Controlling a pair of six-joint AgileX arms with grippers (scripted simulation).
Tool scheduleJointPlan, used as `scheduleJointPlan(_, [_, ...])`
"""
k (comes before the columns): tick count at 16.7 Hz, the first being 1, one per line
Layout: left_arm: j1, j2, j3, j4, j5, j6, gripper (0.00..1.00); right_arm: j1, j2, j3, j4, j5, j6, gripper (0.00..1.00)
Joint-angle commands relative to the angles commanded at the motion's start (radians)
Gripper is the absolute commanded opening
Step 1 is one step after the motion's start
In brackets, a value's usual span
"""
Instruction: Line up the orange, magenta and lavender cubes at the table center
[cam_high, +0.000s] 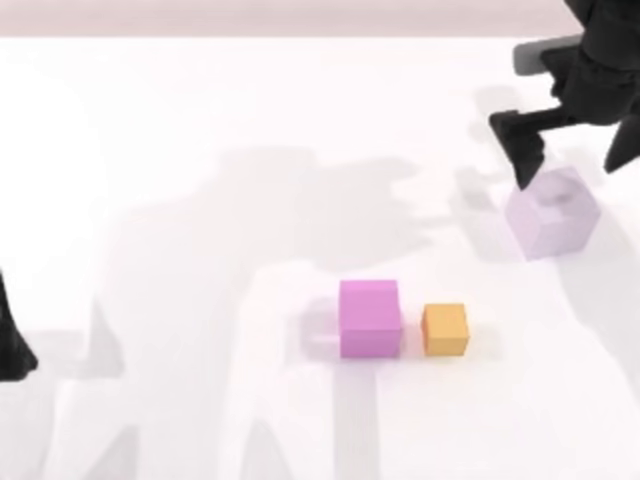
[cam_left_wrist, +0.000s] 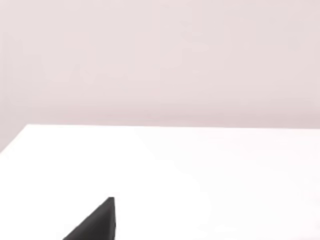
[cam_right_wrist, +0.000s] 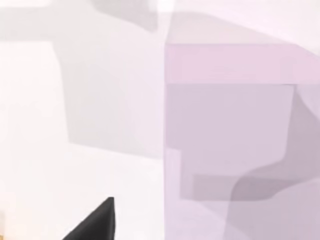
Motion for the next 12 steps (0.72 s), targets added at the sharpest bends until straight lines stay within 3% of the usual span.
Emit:
scheduleJointPlan(5, [0.0, 0.0, 0.0, 0.0, 0.0, 0.0, 1.0, -0.004, 0.002, -0.017, 0.018, 0.0, -0.002, 1.0])
scheduleJointPlan(12, [0.0, 0.0, 0.0, 0.0, 0.0, 0.0, 1.0, 0.001, 0.058, -0.216, 0.28, 0.001, 0.002, 1.0])
